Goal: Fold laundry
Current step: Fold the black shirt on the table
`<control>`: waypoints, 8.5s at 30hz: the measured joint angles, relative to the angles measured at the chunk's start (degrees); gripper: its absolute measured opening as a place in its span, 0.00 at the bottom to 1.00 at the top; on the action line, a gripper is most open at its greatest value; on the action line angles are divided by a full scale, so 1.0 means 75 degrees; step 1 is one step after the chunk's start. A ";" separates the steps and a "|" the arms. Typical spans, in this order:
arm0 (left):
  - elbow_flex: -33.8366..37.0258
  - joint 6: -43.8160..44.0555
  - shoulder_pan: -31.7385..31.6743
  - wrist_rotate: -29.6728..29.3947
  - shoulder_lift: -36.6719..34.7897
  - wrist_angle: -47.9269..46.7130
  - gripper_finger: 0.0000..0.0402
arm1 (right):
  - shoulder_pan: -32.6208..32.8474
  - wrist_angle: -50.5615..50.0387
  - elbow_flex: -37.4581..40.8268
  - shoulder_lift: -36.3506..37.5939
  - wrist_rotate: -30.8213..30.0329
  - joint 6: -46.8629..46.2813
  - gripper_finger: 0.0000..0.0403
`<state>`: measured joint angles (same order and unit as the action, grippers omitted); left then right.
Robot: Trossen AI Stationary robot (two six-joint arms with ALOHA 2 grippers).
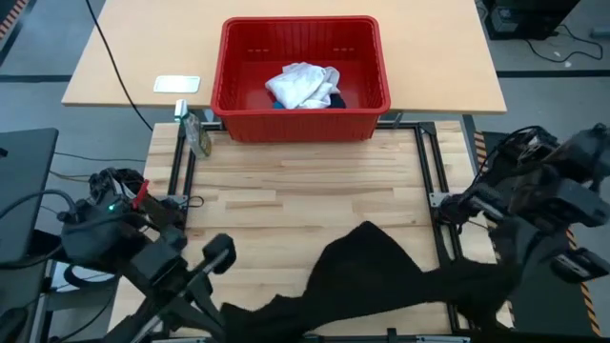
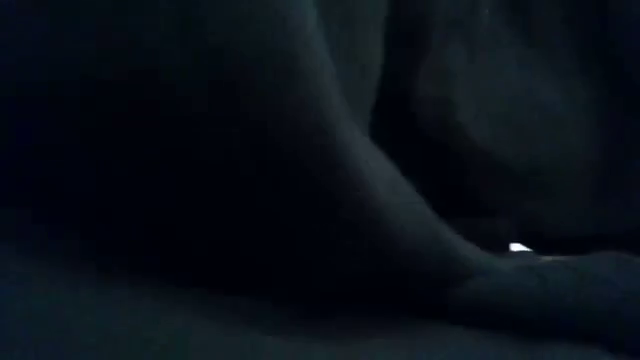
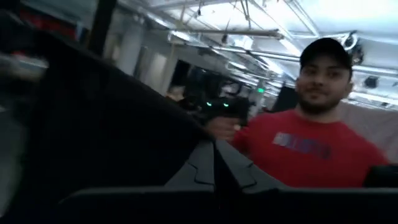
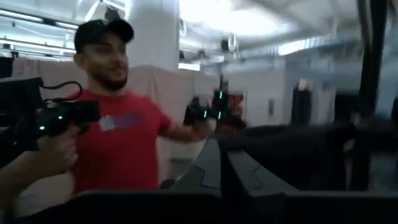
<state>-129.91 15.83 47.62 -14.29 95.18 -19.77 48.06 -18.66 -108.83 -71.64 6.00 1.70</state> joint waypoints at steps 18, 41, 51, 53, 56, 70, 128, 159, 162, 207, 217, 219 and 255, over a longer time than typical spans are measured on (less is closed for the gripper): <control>0.0977 0.5094 -0.1245 -0.3665 -0.0099 -0.8696 0.00 | -0.2856 -0.7628 0.0201 0.0255 -0.7243 -0.2435 0.01; 0.7611 0.0552 -0.7713 -0.1319 -0.0254 -0.6784 0.03 | -0.9851 -0.2894 0.5065 -0.2132 -0.2220 -0.1271 0.13; 0.7315 0.0576 -0.9009 -0.0633 -0.0736 -0.6704 0.24 | -0.9877 -0.4150 0.4915 -0.1559 -0.2161 -0.2054 0.33; 0.7320 0.0869 -0.8826 0.0018 -0.0910 -0.6475 0.26 | -0.9724 -0.4445 0.4970 -0.1358 -0.1216 -0.2168 0.33; 0.7321 0.1179 -0.8255 0.0711 -0.1145 -0.5597 0.28 | -0.9356 -0.4490 0.5364 -0.1057 -0.0192 -0.2396 0.31; 0.7396 0.2480 -0.5479 0.0835 0.0447 -0.2433 0.26 | -0.7338 -0.1258 0.8900 -0.0472 0.0361 -0.4661 0.22; 0.7627 0.4178 -0.3881 0.2272 0.2197 -0.4786 0.25 | -1.0767 -0.1385 0.9308 -0.0397 -0.1861 -0.3419 0.02; 0.7630 0.1567 -0.6582 0.0328 0.2232 -0.6617 0.25 | -0.7672 -0.0540 0.9257 -0.2149 -0.0842 -0.5018 0.04; 0.7623 0.1396 -0.7073 0.0350 0.2032 -0.6982 0.25 | -0.8202 -0.0676 0.9213 -0.1773 -0.0579 -0.4999 0.04; 0.6956 0.4323 -0.1543 0.0221 0.2872 -0.2311 0.34 | -0.0691 -0.3040 0.8995 -0.1815 -0.2458 -0.7881 0.37; 0.6506 0.5425 -0.1930 0.0408 0.1905 -0.2362 0.01 | -0.0724 -0.3087 0.9035 -0.1984 -0.3964 -0.7265 0.29; 0.6390 0.5345 -0.1930 0.0206 0.1511 -0.2419 0.01 | -0.0881 -0.2939 0.9156 -0.2003 -0.4212 -0.6885 0.29; 0.6369 0.3436 -0.1307 0.0463 -0.1746 -0.2652 0.00 | -0.2972 -0.6571 0.5695 0.1833 0.2469 -0.5131 0.00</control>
<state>-82.14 41.61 37.81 -10.82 82.09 -39.65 25.77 -67.94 -66.11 -57.90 24.51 -36.79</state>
